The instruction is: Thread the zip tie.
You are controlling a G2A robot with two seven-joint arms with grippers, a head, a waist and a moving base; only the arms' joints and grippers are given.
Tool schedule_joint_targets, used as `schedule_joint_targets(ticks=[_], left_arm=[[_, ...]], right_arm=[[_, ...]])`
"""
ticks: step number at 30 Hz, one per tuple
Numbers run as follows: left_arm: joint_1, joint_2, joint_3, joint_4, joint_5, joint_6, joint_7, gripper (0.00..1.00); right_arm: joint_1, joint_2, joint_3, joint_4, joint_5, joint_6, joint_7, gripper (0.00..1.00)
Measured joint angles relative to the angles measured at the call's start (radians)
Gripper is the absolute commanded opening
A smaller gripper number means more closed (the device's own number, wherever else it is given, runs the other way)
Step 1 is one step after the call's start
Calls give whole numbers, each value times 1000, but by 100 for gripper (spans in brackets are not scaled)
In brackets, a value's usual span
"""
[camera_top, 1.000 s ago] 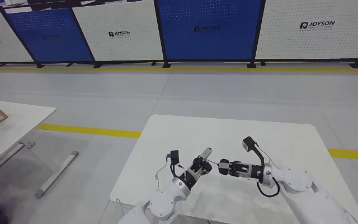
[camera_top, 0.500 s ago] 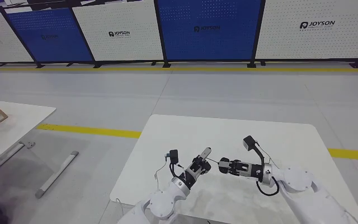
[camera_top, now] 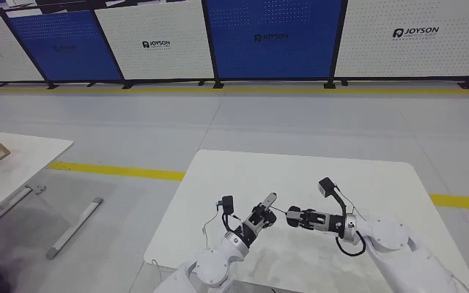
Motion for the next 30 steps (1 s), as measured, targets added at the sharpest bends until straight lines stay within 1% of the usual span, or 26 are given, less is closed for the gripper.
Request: schedule_joint_targets(ticks=[5, 7, 8, 10, 13, 15, 18, 24, 26, 27, 28, 29, 30], left_arm=[[0, 0, 0, 0, 0, 0, 0, 100], [0, 0, 0, 0, 0, 0, 0, 100], [0, 0, 0, 0, 0, 0, 0, 100], [0, 0, 0, 0, 0, 0, 0, 100], [-5, -3, 6, 8, 0, 6, -9, 100], [-11, -6, 13, 18, 4, 11, -10, 100], [-13, -10, 18, 21, -8, 19, -10, 100], [-13, -10, 17, 20, -9, 18, -9, 100], [-14, -10, 16, 20, -5, 9, -10, 100], [-14, -11, 13, 22, -1, -2, -12, 100], [-15, -11, 11, 26, 5, -9, -16, 47], [-16, -11, 9, 30, 12, -13, -21, 28], [-15, -11, 8, 35, 11, -14, -32, 20]], right_arm=[[-1, 0, 0, -1, 0, 0, -2, 0], [-11, 0, 3, -10, 8, -2, -5, 0], [-13, 0, 5, -12, 25, -9, 13, 0], [-7, 0, 15, 12, 76, -21, 82, 0], [10, -3, 15, 44, 92, -15, 119, 0], [17, -6, 13, 54, 95, -9, 119, 0], [18, -6, 12, 56, 96, -9, 117, 0], [18, -6, 13, 55, 95, -9, 117, 0], [18, -6, 13, 55, 95, -9, 117, 0], [18, -6, 13, 55, 95, -9, 117, 0], [18, -6, 13, 55, 95, -9, 117, 0], [18, -6, 13, 55, 95, -9, 117, 0], [18, -6, 13, 55, 95, -9, 117, 0]])
